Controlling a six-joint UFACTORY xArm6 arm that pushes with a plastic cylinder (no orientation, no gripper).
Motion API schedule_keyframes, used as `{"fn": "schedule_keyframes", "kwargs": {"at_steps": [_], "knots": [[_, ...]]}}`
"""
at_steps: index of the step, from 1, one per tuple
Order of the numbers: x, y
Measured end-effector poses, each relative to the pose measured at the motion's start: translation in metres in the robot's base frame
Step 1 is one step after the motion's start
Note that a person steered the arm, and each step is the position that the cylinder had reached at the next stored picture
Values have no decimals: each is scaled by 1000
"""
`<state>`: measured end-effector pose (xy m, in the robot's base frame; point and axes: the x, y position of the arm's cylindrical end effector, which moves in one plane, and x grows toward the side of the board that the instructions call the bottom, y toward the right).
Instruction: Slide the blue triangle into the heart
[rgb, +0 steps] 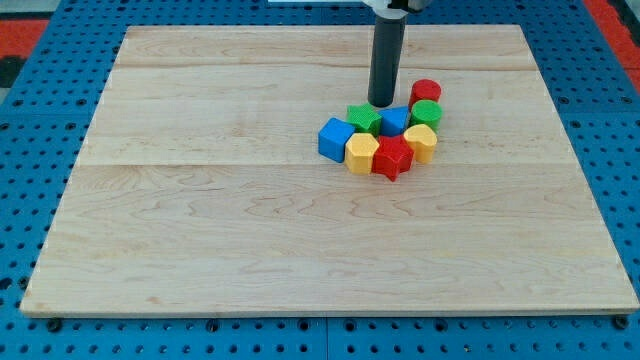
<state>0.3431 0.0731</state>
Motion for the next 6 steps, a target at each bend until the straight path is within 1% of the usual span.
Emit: {"fn": "schedule_keyframes", "kwargs": {"at_steps": [2,4,5,6], "knots": [[25,-18],[1,-8],[-1,2],[15,6]]}}
